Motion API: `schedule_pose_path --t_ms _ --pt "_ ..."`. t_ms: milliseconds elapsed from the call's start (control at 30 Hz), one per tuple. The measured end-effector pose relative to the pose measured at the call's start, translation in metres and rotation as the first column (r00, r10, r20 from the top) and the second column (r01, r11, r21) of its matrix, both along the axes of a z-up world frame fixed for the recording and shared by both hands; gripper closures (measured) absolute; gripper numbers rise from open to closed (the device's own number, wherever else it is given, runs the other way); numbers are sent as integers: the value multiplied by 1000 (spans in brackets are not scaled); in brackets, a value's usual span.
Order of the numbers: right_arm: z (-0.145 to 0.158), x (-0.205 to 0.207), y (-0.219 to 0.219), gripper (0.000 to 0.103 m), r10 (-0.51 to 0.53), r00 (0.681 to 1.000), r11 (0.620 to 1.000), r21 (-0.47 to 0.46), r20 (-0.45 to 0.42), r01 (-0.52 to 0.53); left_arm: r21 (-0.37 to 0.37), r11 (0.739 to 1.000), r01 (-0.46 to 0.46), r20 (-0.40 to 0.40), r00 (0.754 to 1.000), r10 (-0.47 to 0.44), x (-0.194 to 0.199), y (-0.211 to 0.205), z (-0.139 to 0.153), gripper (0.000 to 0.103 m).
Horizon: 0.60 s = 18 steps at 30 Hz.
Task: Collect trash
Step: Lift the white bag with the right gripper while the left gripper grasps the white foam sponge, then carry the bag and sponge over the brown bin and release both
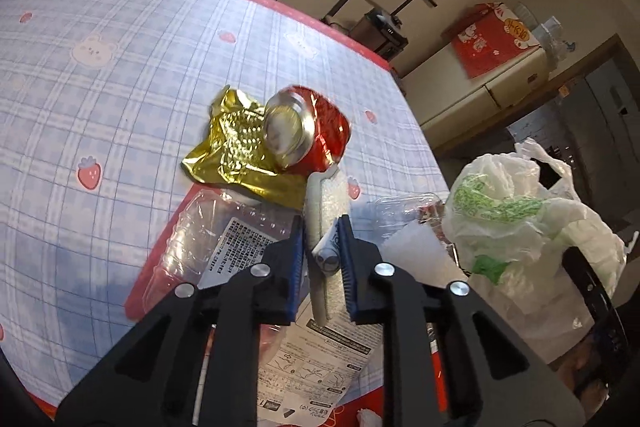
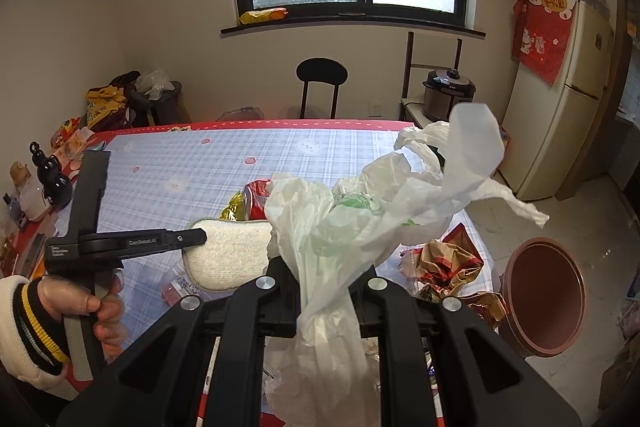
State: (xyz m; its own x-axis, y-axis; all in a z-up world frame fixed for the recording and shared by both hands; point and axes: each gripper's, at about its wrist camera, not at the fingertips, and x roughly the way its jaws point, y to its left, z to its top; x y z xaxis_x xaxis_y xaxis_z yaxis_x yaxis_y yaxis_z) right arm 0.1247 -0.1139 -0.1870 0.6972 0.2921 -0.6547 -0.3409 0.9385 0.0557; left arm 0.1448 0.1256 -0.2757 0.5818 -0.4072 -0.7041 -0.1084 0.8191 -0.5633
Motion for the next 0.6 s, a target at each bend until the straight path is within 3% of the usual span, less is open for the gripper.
schedule_pose_path --t_ms 333,600 --pt "10 -6 7 89 3 999 1000 4 32 -3 62 997 -50 181 983 38 -57 34 60 84" --pt "25 -13 -8 89 -62 995 997 -35 75 65 44 996 -80 270 961 65 -75 48 87 84"
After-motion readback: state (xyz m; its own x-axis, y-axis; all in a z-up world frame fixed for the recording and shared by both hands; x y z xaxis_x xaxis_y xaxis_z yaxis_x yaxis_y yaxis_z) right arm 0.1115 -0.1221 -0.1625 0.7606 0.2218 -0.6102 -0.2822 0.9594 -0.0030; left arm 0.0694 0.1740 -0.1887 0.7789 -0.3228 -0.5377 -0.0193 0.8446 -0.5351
